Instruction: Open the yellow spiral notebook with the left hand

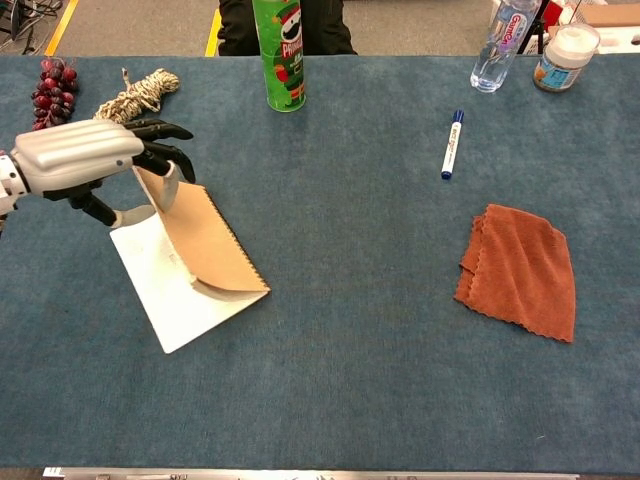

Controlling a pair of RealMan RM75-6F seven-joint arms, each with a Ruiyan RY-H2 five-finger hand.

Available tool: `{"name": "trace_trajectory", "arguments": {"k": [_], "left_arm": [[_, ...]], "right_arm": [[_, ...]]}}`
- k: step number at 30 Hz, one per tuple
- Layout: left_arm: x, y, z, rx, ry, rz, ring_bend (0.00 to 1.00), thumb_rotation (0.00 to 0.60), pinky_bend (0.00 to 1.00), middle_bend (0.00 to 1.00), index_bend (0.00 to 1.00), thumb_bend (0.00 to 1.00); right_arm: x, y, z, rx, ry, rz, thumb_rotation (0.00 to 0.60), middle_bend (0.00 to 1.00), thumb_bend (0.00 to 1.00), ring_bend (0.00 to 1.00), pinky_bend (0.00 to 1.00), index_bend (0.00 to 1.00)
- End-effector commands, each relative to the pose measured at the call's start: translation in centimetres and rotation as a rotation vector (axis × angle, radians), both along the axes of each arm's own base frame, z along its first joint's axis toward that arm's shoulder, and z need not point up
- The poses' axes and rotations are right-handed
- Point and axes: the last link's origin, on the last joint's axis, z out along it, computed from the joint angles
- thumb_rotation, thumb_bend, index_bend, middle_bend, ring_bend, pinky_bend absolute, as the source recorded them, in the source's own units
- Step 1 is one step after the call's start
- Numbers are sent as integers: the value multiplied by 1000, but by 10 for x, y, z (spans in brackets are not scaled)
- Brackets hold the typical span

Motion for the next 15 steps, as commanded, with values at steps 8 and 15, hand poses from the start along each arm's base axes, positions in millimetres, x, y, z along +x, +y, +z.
{"name": "trace_trajectory", "arguments": {"k": [8, 15], "left_arm": [[-30, -17, 45, -10, 77, 79, 0, 600, 0, 263, 759, 469], [-7, -15, 36, -43, 126, -5, 0, 600, 0, 263, 761, 469]], "right_arm": [[4, -1, -5, 8, -2, 6, 600, 245, 249, 62, 115, 256], [2, 0, -7, 10, -7, 1, 600, 245, 250, 62, 115, 256]]}}
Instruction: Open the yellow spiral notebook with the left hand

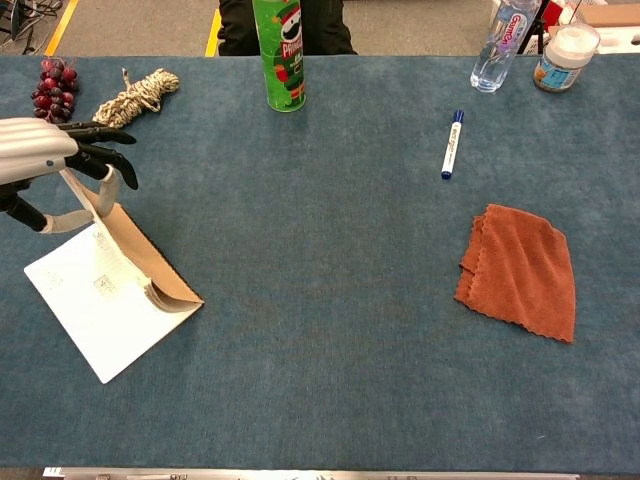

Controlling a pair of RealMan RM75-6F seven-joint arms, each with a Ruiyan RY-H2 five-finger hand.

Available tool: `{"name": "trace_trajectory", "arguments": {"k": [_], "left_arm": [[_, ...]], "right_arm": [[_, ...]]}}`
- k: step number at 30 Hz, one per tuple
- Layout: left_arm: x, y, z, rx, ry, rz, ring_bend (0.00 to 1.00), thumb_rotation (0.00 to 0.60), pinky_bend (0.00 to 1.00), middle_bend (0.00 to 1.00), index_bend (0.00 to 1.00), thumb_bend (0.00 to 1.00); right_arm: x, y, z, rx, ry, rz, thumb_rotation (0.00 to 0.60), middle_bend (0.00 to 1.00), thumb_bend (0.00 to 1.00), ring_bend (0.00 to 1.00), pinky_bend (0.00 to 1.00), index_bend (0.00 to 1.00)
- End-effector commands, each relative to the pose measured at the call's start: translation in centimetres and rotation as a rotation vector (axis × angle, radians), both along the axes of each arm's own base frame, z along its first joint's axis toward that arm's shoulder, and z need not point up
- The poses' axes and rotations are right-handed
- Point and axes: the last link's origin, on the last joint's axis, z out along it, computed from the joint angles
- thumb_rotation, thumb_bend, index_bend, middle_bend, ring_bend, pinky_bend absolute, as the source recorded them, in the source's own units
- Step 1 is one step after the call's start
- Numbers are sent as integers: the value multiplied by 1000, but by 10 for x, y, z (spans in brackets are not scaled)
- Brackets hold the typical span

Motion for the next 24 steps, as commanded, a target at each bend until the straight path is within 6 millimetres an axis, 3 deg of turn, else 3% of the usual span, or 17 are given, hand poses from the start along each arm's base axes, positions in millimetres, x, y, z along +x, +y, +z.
{"name": "trace_trajectory", "arguments": {"k": [1, 11, 24], "left_arm": [[15, 3, -12, -25, 54, -70, 0, 600, 0, 264, 761, 469], [59, 22, -54, -82, 109, -112, 0, 600, 0, 263, 753, 469], [83, 44, -77, -71, 40, -16, 0, 600, 0, 258, 724, 469]], "right_arm": [[-1, 1, 0, -2, -3, -3, 600, 245, 250, 62, 115, 256], [-8, 5, 3, -11, -5, -22, 600, 245, 249, 62, 115, 256], [-13, 5, 3, -12, -11, -29, 600, 245, 250, 62, 115, 256]]}}
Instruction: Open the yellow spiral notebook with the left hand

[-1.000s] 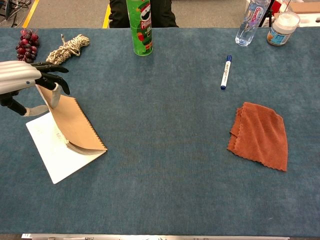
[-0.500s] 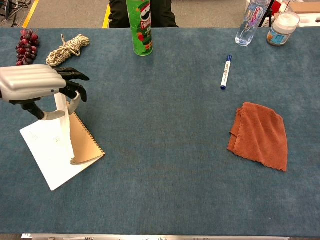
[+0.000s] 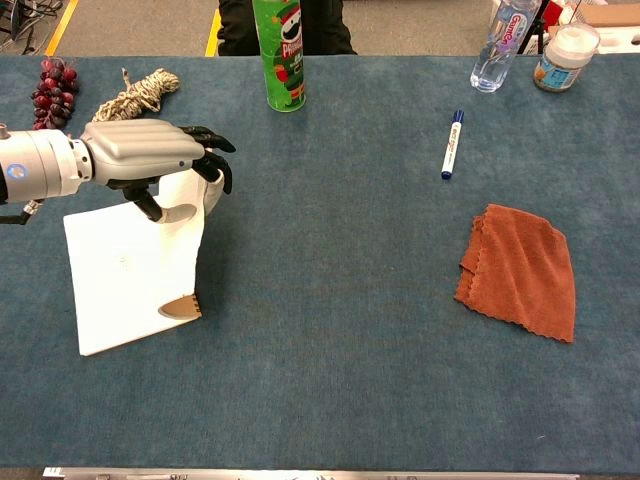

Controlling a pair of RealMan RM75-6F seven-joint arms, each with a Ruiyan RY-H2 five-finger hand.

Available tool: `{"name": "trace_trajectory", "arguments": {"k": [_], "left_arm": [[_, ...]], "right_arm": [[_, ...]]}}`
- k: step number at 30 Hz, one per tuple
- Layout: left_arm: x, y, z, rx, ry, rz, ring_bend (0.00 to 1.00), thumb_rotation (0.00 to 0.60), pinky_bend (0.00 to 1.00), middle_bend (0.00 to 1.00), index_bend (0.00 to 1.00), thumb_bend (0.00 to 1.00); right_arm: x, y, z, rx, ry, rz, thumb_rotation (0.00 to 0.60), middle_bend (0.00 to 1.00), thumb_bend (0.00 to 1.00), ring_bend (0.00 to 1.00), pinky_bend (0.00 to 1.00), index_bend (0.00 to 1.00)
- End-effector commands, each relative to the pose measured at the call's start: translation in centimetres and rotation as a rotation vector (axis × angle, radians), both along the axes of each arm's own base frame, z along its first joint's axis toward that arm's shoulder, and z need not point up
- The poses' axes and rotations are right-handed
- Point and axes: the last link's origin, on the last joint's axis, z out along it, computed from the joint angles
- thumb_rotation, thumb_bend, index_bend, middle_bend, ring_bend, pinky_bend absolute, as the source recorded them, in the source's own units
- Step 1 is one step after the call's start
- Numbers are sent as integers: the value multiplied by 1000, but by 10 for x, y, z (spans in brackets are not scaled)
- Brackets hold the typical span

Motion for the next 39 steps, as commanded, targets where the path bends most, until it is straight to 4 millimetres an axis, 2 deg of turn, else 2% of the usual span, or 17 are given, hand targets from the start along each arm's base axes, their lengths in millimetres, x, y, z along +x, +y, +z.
{"name": "trace_trajectory", "arguments": {"k": [1, 10, 18, 21, 24, 28, 31, 36, 39], "left_arm": [[5, 4, -6, 6, -33, 28, 0, 600, 0, 255, 718, 469], [11, 5, -26, -3, -118, 110, 0, 600, 0, 221, 677, 469], [13, 0, -45, -20, -162, 162, 0, 600, 0, 177, 585, 469], [13, -3, -51, -32, -179, 186, 0, 600, 0, 158, 495, 469], [12, -5, -56, -48, -174, 201, 0, 600, 0, 118, 360, 469], [11, -8, -60, -58, -174, 213, 0, 600, 0, 29, 123, 440], [12, -8, -58, -52, -189, 214, 0, 600, 0, 0, 14, 400], [14, -7, -40, -3, -261, 222, 0, 600, 0, 0, 0, 396], [6, -9, -23, 60, -293, 228, 0, 600, 0, 0, 0, 396]], "right_arm": [[0, 0, 0, -1, -1, 0, 600, 245, 250, 62, 115, 256], [-2, 1, 1, -6, -3, -3, 600, 245, 249, 62, 115, 256], [-5, 3, 2, -10, -7, -9, 600, 245, 249, 62, 115, 256], [-6, 4, 2, -11, -8, -10, 600, 245, 249, 62, 115, 256], [-6, 4, 3, -13, -10, -11, 600, 245, 250, 62, 115, 256], [-7, 5, 3, -14, -10, -13, 600, 245, 249, 62, 115, 256], [-8, 5, 3, -14, -10, -13, 600, 245, 250, 62, 115, 256], [-8, 4, 4, -12, -9, -14, 600, 245, 249, 62, 115, 256], [-8, 3, 5, -7, -6, -12, 600, 245, 249, 62, 115, 256]]}}
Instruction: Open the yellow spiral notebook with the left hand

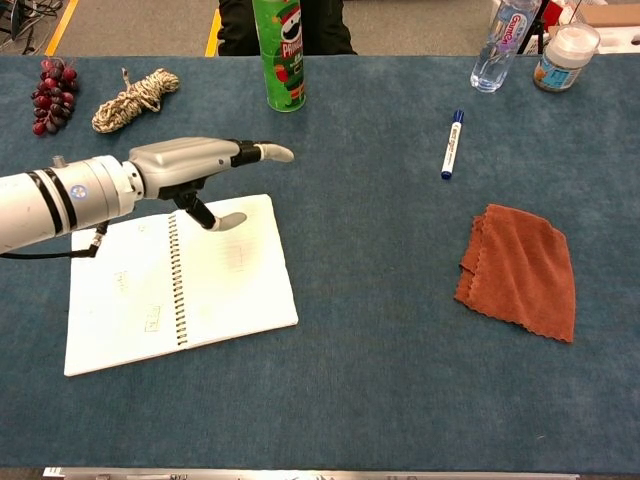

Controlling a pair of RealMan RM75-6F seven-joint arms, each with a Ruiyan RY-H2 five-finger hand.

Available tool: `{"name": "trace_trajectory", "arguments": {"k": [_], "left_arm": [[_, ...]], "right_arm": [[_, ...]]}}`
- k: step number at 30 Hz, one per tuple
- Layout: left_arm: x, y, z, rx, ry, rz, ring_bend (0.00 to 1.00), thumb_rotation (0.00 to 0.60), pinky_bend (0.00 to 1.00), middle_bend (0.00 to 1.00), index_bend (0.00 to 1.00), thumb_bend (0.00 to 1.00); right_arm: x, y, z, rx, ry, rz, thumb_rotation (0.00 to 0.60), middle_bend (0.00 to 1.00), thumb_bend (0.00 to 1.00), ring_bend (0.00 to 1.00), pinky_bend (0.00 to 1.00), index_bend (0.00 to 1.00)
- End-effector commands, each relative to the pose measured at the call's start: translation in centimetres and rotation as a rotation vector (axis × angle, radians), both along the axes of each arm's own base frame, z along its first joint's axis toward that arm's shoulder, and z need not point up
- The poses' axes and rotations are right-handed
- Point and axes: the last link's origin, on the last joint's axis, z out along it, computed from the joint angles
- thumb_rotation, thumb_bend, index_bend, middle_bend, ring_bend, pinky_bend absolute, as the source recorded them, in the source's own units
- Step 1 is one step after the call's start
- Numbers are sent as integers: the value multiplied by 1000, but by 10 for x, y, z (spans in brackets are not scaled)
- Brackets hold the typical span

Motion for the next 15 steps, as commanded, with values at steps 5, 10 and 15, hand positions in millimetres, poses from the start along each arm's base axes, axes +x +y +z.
{"name": "trace_trajectory", "arguments": {"k": [5, 10, 15], "left_arm": [[-35, -14, 47, 204, -29, 48, 0, 600, 0, 0, 14, 396], [-67, -32, 75, 339, -27, 124, 0, 600, 0, 0, 38, 396], [-102, -55, 99, 471, -30, 233, 0, 600, 0, 5, 60, 396]], "right_arm": [[3, -4, 1, 24, 9, 3, 600, 245, 250, 62, 115, 256], [5, -7, -1, 45, 8, 2, 600, 245, 250, 62, 114, 256], [8, -9, -3, 54, 8, 9, 600, 245, 251, 62, 115, 256]]}}
